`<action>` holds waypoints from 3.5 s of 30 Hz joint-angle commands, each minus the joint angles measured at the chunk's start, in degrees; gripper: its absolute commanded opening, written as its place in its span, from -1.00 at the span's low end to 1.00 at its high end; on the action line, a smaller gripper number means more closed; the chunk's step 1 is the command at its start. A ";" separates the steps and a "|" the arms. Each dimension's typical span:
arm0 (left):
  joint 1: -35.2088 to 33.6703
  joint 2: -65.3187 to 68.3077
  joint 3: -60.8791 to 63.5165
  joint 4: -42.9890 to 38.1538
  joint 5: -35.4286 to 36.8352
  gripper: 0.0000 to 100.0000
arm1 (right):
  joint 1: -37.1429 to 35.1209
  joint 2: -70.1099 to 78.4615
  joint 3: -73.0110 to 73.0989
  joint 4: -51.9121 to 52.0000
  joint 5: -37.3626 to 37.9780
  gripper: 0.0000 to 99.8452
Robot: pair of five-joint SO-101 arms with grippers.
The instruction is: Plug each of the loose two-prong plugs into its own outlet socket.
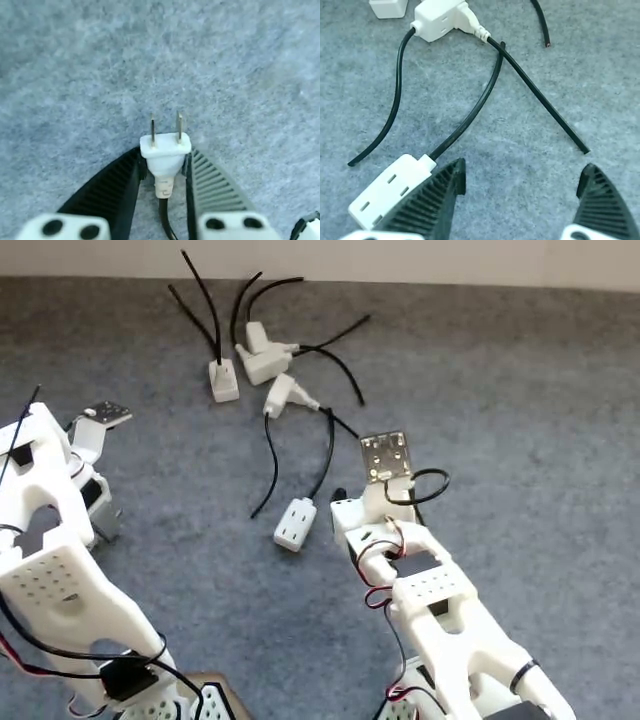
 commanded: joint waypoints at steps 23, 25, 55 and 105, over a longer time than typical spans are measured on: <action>20.35 -38.37 26.24 -19.25 26.73 -0.99 | 0.66 -1.45 -0.75 -1.19 0.62 -0.30; 22.73 -42.68 32.22 -25.67 30.68 -0.99 | 0.66 -1.45 -0.75 -1.19 0.62 -0.30; 53.76 -87.16 79.52 -94.77 61.27 -0.99 | 9.80 -2.07 -17.63 20.26 0.70 -0.43; 62.29 -104.57 95.69 -107.60 67.08 -0.99 | 1.89 -1.45 -48.57 44.97 5.27 -0.99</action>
